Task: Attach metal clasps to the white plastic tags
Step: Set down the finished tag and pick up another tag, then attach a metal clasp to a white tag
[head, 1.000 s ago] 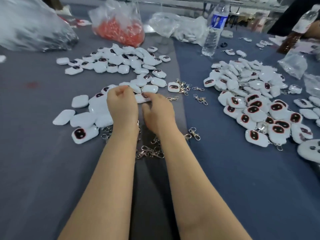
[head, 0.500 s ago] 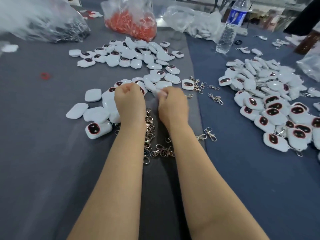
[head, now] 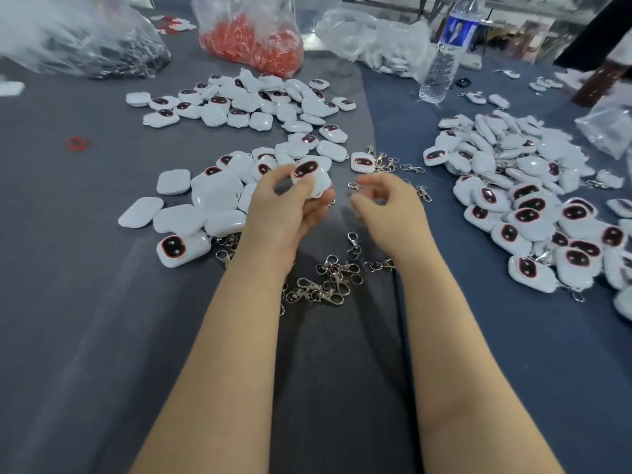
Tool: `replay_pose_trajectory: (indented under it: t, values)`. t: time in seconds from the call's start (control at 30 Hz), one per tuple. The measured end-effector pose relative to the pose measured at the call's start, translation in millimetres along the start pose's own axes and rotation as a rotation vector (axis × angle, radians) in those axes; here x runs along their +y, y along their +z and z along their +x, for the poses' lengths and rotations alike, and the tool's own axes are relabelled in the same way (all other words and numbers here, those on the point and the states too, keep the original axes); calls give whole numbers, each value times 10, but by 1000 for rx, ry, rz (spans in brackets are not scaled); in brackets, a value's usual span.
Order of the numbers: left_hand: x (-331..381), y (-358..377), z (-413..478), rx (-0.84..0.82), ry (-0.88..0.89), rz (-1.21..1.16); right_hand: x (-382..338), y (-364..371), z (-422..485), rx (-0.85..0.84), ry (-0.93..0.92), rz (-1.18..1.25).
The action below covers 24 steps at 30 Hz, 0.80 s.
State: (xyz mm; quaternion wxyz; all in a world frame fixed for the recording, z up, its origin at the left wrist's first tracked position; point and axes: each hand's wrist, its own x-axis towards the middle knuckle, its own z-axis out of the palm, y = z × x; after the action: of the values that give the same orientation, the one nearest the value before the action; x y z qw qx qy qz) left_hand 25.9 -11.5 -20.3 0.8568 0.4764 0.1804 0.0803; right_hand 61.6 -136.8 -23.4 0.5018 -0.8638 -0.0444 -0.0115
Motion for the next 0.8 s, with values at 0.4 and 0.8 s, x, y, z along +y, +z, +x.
replay_pose_trajectory:
  t: [0.4, 0.8]
  values:
    - [-41, 28, 54, 71, 0, -26, -6, 59, -51, -211, -19, -612]
    - [-99, 63, 24, 104, 96, 250, -40, -29, 9, -5, 161, 914]
